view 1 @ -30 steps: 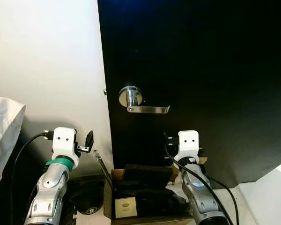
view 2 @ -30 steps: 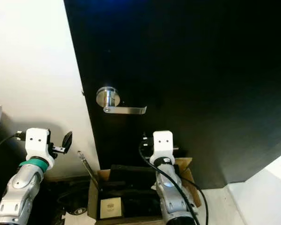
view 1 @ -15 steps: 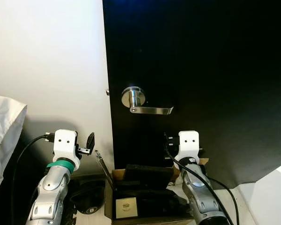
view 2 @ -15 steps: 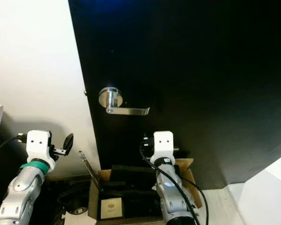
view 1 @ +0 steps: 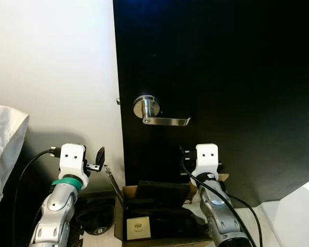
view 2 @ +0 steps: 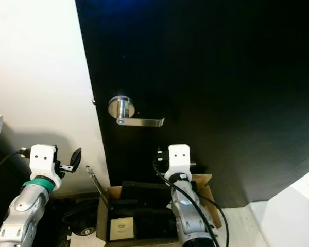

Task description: Clean up the room

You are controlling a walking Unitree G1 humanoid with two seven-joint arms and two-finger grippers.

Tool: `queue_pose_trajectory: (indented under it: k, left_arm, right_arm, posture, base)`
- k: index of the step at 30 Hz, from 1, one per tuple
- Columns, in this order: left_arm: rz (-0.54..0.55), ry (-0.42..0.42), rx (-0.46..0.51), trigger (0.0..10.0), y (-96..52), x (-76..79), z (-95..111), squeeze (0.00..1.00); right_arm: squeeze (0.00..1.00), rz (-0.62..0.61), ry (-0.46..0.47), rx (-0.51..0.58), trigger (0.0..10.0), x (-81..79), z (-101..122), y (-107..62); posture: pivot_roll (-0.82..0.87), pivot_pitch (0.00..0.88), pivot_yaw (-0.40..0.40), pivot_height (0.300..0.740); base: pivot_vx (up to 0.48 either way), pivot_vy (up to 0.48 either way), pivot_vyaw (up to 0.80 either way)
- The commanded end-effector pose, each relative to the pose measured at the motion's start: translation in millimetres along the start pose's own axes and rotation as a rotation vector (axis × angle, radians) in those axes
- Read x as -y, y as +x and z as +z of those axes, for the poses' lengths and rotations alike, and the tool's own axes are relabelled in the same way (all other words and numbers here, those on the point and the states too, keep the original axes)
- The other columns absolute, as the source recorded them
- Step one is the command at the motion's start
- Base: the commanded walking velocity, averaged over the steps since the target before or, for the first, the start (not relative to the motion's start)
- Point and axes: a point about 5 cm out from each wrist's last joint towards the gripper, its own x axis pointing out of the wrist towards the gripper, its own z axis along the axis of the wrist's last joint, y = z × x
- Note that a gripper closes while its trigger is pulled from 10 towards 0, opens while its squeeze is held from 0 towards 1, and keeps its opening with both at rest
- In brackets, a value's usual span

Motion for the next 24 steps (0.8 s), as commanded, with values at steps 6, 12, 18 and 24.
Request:
queue_pose_trajectory:
  k: [6,12,18,24]
  left_arm:
    - [-0.005,0.004,-0.008,10.0,-3.1,1.1,-2.5,0.0]
    - [-0.008,0.014,-0.015,10.0,-2.6,2.2,-3.7,0.0]
    - [-0.008,0.016,-0.016,10.0,-3.3,2.7,-4.1,0.0]
    - [-0.009,0.016,-0.018,10.0,-3.2,4.1,-4.7,0.0]
  right_arm:
    - [0.0,-0.001,0.008,-0.034,10.0,1.5,-5.9,-1.3]
    - [0.0,0.007,0.024,-0.035,10.0,0.2,-6.7,-2.2]
    - [0.0,0.027,0.019,-0.037,10.0,-1.8,-6.7,-2.8]
    - [0.0,0.024,0.04,-0.054,10.0,-0.6,-7.3,-1.6]
  posture:
    - [0.1,0.0,0.016,0.74]
    - [0.1,0.0,0.016,0.74]
    - [0.1,0.0,0.016,0.74]
    - [0.09,0.0,0.009,0.74]
  base:
    - [0.0,0.0,0.0]
    - [0.0,0.0,0.0]
    - [0.0,0.0,0.0]
    - [0.0,0.0,-0.22]
